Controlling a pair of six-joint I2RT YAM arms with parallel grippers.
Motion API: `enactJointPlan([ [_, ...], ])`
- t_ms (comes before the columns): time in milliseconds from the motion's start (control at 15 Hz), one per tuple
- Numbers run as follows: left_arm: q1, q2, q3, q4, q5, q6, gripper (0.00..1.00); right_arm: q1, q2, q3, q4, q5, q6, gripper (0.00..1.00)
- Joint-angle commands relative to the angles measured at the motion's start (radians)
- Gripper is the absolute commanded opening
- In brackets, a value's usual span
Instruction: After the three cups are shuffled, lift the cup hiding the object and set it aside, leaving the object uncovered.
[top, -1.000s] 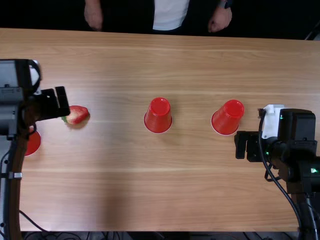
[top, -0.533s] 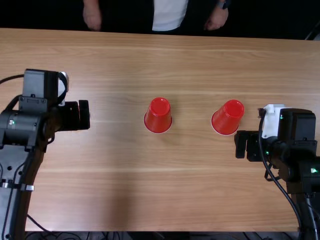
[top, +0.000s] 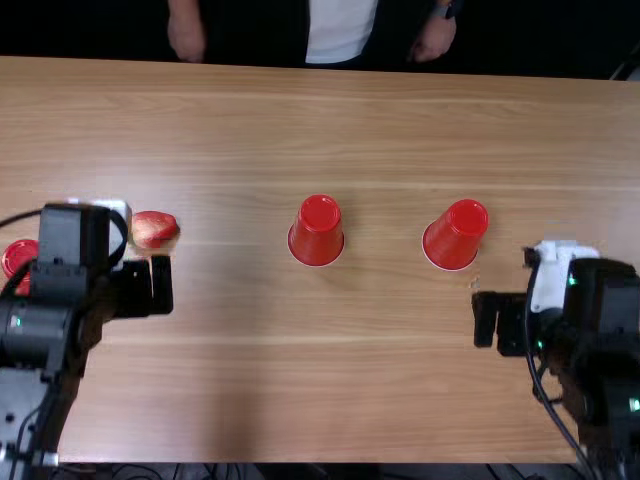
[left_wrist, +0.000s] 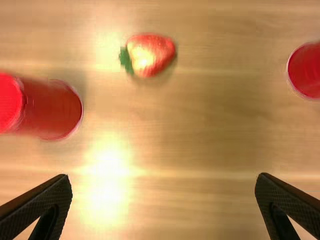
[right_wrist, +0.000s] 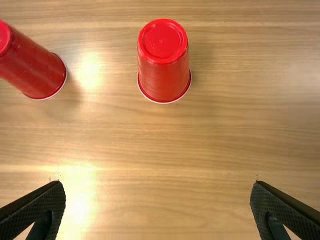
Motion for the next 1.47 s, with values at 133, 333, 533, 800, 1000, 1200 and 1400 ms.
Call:
enactJointPlan([
  [133,0.052,-0.195,-0.237,0.126,-0.01,0.01,1.0,0.017,-0.194,-0.127,0.015,-0.007,0.117,1.0],
  [333,0.083,-0.393,-0.456,0.333,-0.001,0.003,1.0,0.015,-0.354,-0.242,0.075,-0.005,0.123,1.0],
  [533,0.089,-0.587,-0.638,0.43,0.001,0.003,1.0,0.003,-0.516,-0.363,0.09,-0.003,0.126,1.0],
  [800,0.127,-0.846,-0.875,0.55,0.005,0.003,1.0,-0.048,-0.774,-0.557,0.143,-0.003,0.115,1.0],
  [1000,0.118,-1.028,-1.027,0.62,0.007,0.003,1.0,-0.045,-1.022,-0.672,0.129,0.006,0.106,1.0],
  [1200,0.115,-1.159,-1.083,0.677,0.027,0.006,1.0,-0.048,-1.041,-0.693,0.143,0.012,0.108,1.0],
  [1400,0.117,-1.235,-1.135,0.828,0.108,0.021,1.0,-0.048,-1.041,-0.696,0.311,0.004,0.106,1.0],
])
